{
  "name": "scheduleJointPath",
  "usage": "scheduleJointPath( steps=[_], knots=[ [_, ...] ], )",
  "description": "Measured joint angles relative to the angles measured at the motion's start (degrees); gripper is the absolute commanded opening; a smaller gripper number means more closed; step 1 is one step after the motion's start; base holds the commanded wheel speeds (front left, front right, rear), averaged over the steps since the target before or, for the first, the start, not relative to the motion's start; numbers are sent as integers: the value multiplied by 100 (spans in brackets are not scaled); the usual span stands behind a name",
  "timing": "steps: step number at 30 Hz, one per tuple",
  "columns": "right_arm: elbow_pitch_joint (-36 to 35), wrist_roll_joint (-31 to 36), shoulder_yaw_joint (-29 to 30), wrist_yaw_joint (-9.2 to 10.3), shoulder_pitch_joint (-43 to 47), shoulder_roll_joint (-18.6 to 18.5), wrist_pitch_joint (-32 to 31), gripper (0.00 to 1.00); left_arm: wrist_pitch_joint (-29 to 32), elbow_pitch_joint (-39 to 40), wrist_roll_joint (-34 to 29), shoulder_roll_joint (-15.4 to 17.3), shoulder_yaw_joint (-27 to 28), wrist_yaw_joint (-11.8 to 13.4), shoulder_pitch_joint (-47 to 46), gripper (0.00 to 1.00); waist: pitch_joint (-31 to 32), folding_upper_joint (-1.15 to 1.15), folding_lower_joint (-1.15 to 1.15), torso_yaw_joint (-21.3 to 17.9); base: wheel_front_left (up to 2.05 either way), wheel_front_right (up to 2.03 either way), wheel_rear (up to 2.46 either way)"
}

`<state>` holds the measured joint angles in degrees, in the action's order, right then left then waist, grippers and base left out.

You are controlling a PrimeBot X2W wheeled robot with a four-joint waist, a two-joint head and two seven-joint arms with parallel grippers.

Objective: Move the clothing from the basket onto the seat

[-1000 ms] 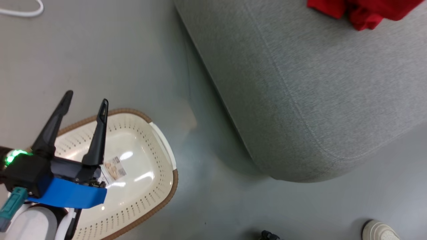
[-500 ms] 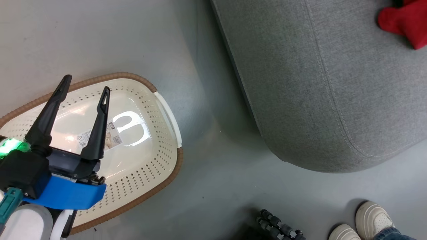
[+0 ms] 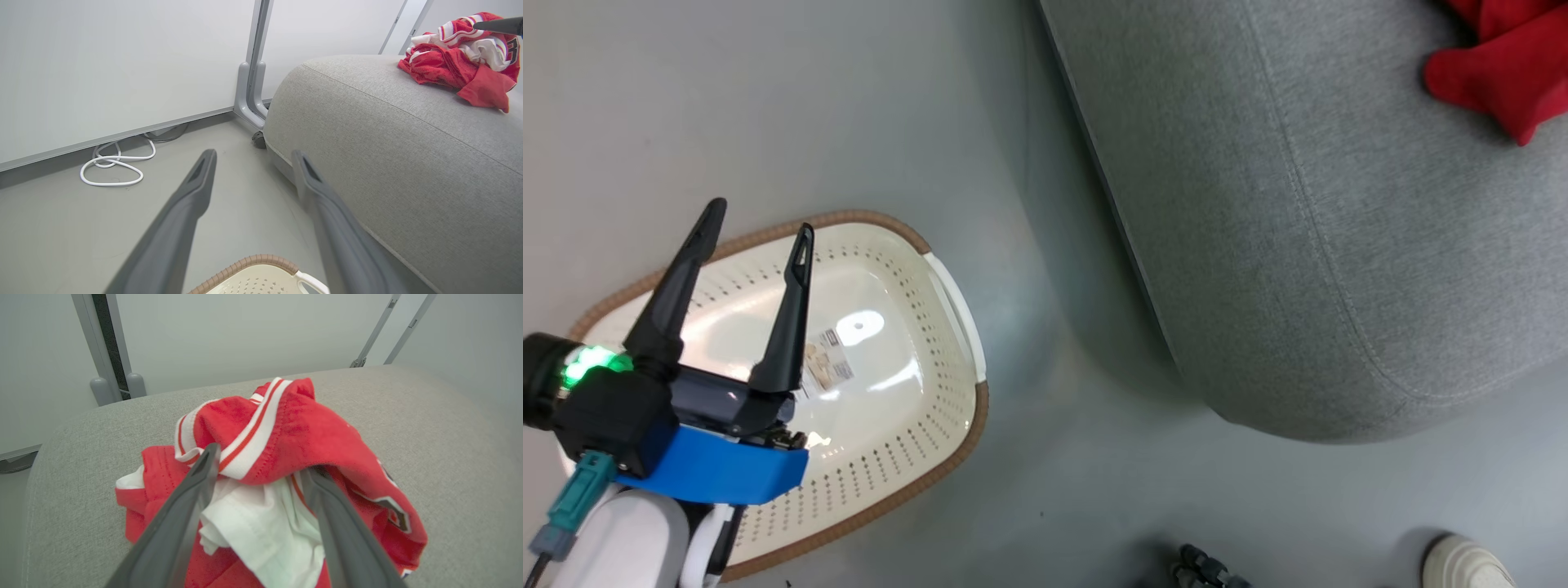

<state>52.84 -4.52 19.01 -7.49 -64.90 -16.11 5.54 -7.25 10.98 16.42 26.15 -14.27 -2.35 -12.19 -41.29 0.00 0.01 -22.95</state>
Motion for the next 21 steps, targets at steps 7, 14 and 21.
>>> scheduleJointPath(
  steps=[7, 14, 21],
  knots=[
    [127, 249, -270, 0, 698, 31, 400, 100, -456, -786, 221, -402, -125, -15, -34, 100, 720, 0, -1, 148, 0, 0, 0],
    [-192, 271, -539, 0, 1556, 434, 638, 100, -690, -1502, 460, -765, -76, 46, 195, 100, 1625, 0, -2, 314, 0, 0, 0],
    [-893, 93, -1181, 0, 2583, 779, 631, 100, -757, -1980, 720, -1073, 148, 145, 610, 100, 2529, 0, -3, 458, 0, 0, 0]
  ],
)
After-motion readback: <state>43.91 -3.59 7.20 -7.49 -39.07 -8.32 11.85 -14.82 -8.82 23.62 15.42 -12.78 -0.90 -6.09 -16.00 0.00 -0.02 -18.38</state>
